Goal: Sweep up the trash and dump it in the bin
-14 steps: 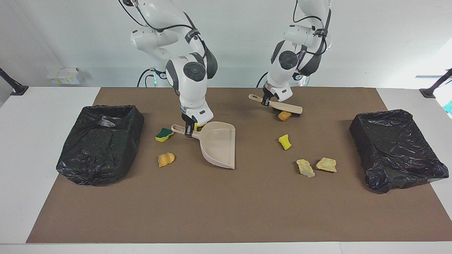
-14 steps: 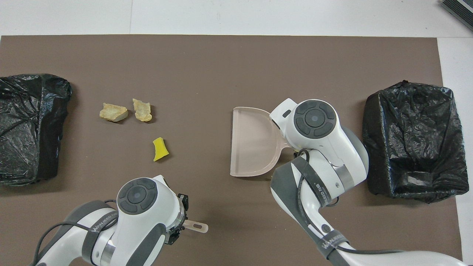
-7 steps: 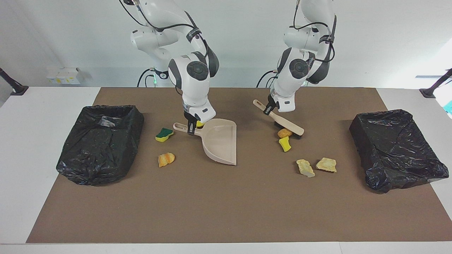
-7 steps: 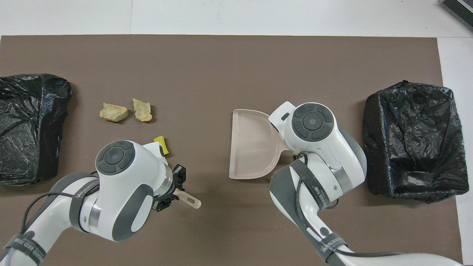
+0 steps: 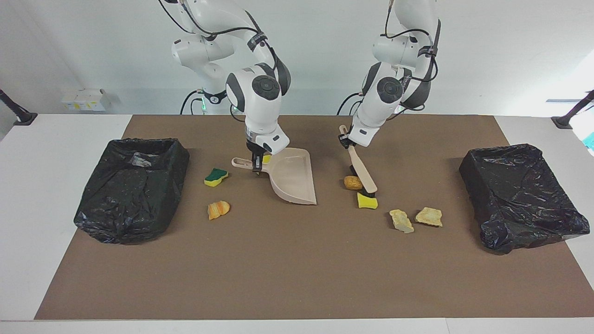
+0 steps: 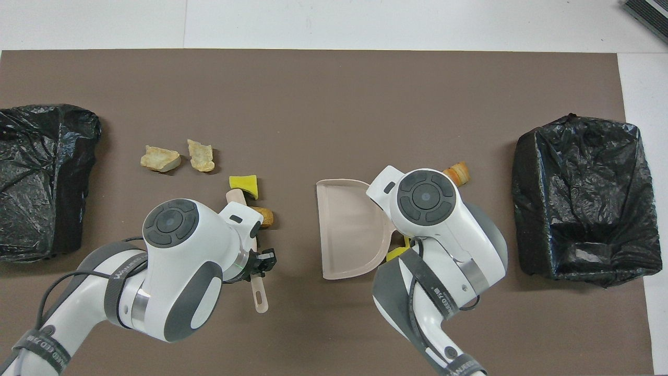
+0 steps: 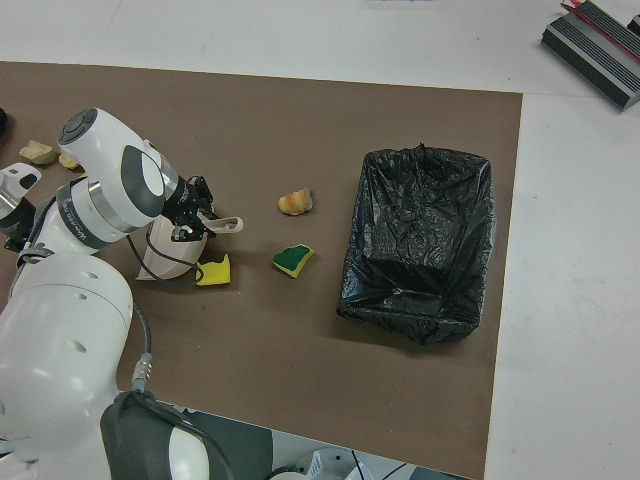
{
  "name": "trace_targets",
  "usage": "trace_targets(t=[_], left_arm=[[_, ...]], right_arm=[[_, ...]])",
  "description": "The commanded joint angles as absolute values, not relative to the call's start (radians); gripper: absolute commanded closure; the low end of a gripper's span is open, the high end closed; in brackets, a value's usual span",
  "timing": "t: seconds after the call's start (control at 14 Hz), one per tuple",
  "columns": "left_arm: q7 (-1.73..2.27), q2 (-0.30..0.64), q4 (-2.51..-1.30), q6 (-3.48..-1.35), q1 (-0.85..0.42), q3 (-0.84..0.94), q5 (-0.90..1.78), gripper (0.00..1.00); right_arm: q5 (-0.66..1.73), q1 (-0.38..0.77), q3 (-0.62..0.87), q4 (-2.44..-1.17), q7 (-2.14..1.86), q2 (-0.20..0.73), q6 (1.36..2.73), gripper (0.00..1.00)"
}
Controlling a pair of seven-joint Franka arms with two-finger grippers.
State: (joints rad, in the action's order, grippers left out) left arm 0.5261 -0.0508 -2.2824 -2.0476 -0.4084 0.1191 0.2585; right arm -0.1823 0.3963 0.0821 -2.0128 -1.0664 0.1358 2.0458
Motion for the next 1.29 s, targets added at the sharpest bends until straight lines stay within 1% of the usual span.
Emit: trace_targets(t=[0.0,0.29,0.43,0.57,0.64,1.0,1.22], left_arm=[[0.413,-0.038,-2.269,-2.036,-0.403,0.118,0.259,1.0],[0.403,-0.037,-2.249,-2.036,-0.394,0.117,0.259,1.0],[0.399,-0.037,-2.217,-2.02,-0.319,0.117,0.258,1.0],[0.382,-0.038,-2.169,-1.968,-0.305,0.115,0.201,1.0],[0.377,-0.041,-2.164,-1.965,-0.296,0.115,0.151,1.0],[0.169,-0.037,-2.143,-1.963,-0.135,0.115,0.092,1.0],[0.082,-0.003,-2.089,-1.959,-0.06,0.115,0.014,1.0]], right_arm=[[-0.184,0.397,0.086,-2.042,-1.14,0.109,2.069,1.0],[-0.184,0.402,0.086,-2.042,-1.166,0.109,2.077,1.0],[-0.184,0.4,0.086,-2.043,-1.17,0.113,2.092,1.0],[-0.183,0.402,0.086,-2.043,-1.166,0.121,2.109,1.0],[-0.183,0.402,0.086,-2.043,-1.164,0.123,2.109,1.0],[-0.144,0.399,0.086,-2.046,-1.16,0.126,2.131,1.0],[-0.143,0.387,0.086,-2.046,-1.158,0.124,2.108,1.0]])
